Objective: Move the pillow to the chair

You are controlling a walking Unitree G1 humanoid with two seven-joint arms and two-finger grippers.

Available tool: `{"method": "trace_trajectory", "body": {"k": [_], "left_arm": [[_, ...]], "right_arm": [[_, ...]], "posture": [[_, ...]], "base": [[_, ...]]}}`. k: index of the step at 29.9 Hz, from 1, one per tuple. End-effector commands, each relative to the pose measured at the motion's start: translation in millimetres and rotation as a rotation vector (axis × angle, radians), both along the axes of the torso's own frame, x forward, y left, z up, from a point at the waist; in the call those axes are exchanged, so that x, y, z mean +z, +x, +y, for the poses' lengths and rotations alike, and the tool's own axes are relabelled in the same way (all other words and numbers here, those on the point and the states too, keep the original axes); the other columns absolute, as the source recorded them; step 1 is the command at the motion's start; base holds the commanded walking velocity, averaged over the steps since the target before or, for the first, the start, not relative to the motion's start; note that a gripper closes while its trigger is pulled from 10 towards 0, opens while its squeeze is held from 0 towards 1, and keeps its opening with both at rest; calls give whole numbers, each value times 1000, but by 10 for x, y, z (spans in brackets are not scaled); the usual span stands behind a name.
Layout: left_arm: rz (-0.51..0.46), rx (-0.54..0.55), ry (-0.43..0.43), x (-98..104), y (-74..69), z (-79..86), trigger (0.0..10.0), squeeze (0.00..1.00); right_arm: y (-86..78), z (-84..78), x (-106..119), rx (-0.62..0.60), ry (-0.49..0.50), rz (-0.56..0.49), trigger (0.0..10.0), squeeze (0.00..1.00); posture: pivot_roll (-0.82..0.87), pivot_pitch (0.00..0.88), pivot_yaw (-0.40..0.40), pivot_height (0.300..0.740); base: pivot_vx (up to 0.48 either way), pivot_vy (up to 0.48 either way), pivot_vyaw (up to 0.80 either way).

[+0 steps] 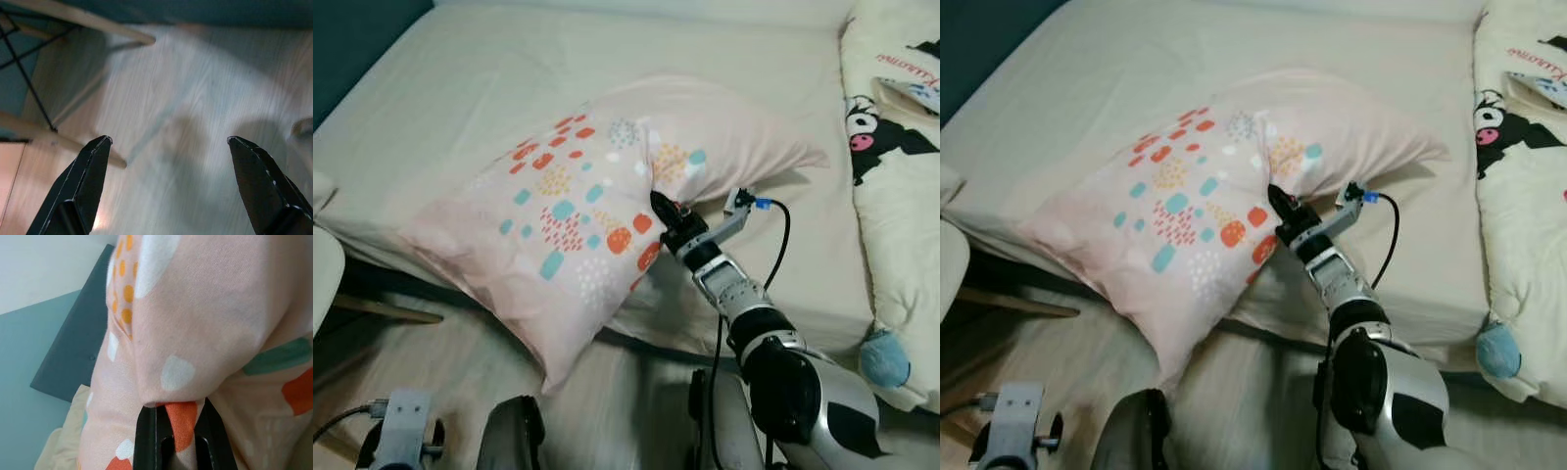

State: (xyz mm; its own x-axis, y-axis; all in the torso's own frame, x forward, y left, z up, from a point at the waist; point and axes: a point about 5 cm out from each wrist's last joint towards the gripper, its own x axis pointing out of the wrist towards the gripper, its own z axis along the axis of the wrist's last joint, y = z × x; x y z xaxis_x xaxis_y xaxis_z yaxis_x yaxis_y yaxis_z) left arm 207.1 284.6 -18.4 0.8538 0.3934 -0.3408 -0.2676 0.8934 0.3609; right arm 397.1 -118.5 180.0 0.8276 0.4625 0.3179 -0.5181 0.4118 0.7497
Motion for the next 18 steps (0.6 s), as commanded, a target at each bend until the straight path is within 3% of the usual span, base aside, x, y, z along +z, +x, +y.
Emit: {"method": "trace_trajectory", "body": {"k": [1,3,5,9,12,16,18], "left_arm": [[55,47,-15,-70,-56,39,10000,0],[32,72,-49,-6,108,18,10000,0],[29,85,-64,10,153,15,10000,0],[-9,118,-82,171,386,66,10000,0],[14,125,-80,198,445,82,10000,0],[30,132,-87,227,521,67,10000,0],[60,125,-99,166,495,14,10000,0]], "right_arm": [[3,54,125,55,-42,-79,0,0],[-13,30,223,73,-27,-162,0,0],[-18,25,245,77,-22,-180,0,0],[-46,20,394,84,29,-264,0,0],[-56,31,472,88,35,-302,0,0],[-104,41,684,107,23,-395,0,0],[-115,32,736,105,18,-412,0,0]], "posture": [[-30,161,22,471],[-39,131,25,476],[-41,124,25,480],[-60,61,53,500],[-76,41,62,510],[-93,14,63,525],[-103,1,69,535]], "base": [[0,0,0],[0,0,0],[0,0,0],[0,0,0],[-80,0,0],[-476,0,0],[0,0,0]]}}
